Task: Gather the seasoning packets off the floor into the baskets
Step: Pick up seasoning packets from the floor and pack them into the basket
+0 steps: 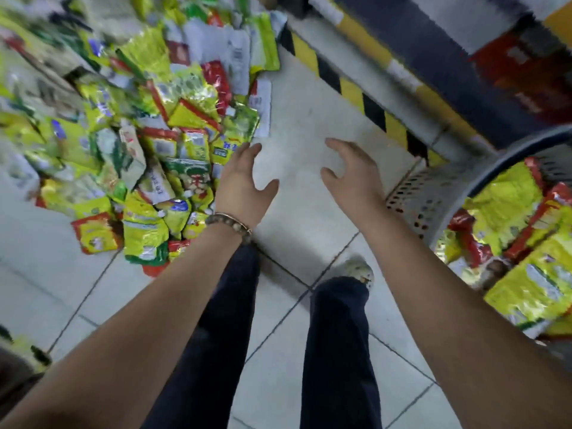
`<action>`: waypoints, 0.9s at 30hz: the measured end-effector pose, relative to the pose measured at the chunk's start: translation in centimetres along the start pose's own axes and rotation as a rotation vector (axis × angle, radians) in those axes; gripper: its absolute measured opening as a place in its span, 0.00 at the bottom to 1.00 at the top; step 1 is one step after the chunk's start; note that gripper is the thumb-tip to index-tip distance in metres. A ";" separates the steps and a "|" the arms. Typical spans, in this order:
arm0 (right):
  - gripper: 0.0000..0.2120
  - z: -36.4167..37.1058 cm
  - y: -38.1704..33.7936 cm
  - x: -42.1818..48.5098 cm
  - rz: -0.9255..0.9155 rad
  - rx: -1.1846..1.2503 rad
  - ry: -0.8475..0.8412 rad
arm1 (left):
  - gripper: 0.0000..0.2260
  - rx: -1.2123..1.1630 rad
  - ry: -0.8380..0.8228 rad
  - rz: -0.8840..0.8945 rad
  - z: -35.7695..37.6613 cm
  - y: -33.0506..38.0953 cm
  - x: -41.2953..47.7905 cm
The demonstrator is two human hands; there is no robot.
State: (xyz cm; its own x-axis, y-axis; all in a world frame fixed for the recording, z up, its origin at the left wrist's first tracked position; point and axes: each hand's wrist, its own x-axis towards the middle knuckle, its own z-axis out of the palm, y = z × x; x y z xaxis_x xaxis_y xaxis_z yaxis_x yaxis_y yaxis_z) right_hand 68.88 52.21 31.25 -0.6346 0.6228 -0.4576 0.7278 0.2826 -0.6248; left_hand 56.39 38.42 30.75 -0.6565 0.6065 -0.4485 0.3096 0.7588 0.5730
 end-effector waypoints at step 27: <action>0.10 43.8 -19.1 21.1 0.025 0.059 -0.415 | 0.19 -0.515 0.427 -0.780 -2.5 -32.5 10.7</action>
State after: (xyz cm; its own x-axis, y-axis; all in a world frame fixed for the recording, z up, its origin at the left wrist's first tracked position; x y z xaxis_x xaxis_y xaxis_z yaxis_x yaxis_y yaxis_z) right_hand 30.16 28.05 5.85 -0.6766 0.2790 -0.6814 0.7358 0.2209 -0.6402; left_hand 37.57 19.58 9.06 -0.7696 -0.2229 -0.5984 -0.5746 0.6505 0.4967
